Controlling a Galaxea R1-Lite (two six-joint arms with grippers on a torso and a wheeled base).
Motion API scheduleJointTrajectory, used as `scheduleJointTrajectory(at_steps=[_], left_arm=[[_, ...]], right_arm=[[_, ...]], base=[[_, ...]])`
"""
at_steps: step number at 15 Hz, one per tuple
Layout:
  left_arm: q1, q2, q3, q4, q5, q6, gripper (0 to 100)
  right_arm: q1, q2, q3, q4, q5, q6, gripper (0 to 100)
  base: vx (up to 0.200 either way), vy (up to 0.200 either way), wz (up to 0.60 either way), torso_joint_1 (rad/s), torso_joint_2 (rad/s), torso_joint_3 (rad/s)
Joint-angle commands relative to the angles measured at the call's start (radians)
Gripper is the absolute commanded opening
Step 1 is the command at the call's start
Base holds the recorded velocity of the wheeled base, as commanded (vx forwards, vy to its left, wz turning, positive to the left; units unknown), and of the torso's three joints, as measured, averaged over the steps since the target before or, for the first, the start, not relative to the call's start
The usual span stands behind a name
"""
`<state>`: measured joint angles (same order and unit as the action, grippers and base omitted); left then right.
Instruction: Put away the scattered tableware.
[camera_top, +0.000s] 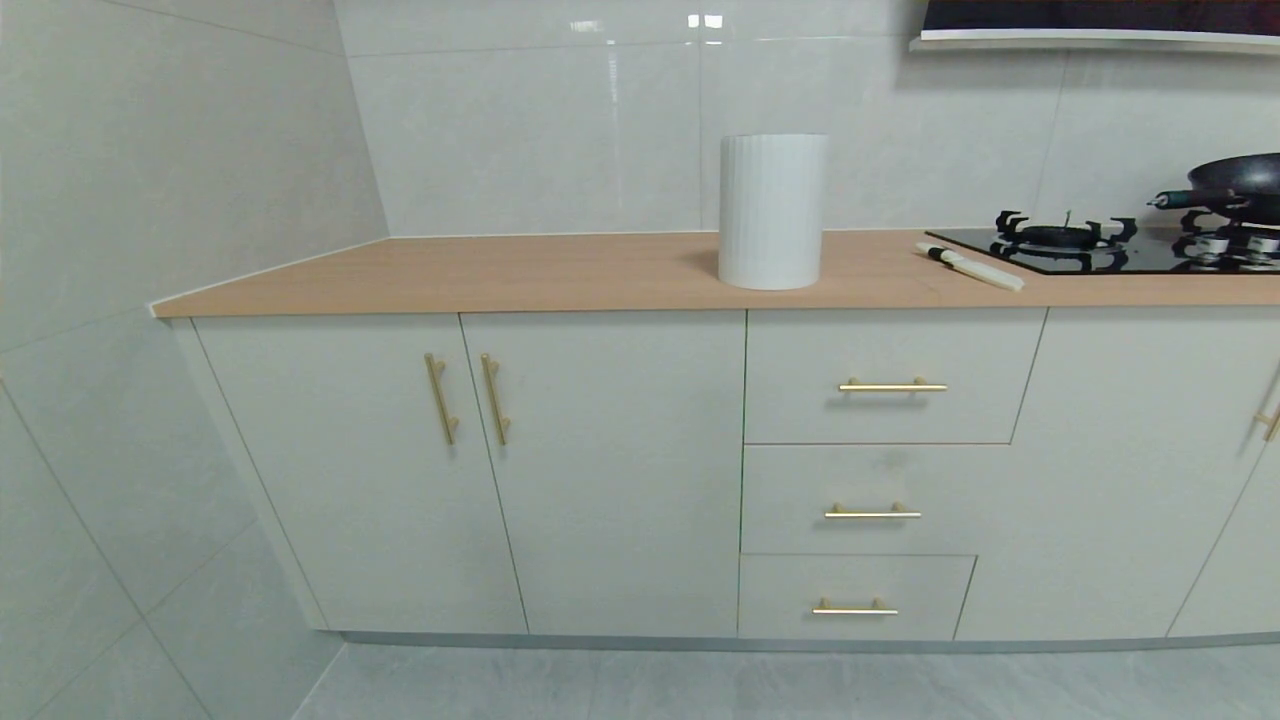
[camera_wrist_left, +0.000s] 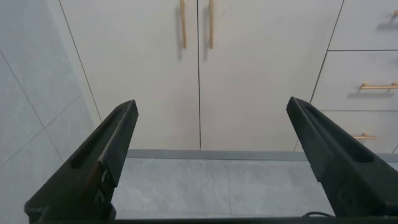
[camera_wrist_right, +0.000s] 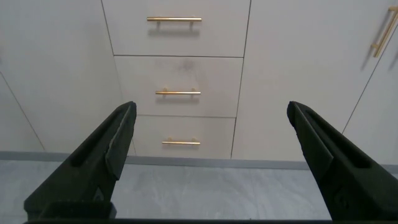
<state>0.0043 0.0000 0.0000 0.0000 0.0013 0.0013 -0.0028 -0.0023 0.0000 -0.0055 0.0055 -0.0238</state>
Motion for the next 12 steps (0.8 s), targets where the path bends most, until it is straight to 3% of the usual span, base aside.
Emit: scheduleJointTrajectory(at_steps=[1,5,12], left_arm=[[0.000,0.000,0.000,0.000,0.000,0.002,100],[0.000,0.000,0.000,0.000,0.000,0.002,100],[0.000,0.000,0.000,0.000,0.000,0.000,100]], right_arm=[[0.001,0.002,0.000,0.002,-0.001,0.002,100],[0.001,0.002,0.000,0.002,-0.002,0.004,100],[0.000,0.002,0.000,0.002,-0.001,0.004,100]], base=[[0.000,0.000,0.00,0.000,0.00,0.000],[0.000,0.000,0.00,0.000,0.00,0.000],[0.200,0.000,0.00,0.005,0.00,0.002]])
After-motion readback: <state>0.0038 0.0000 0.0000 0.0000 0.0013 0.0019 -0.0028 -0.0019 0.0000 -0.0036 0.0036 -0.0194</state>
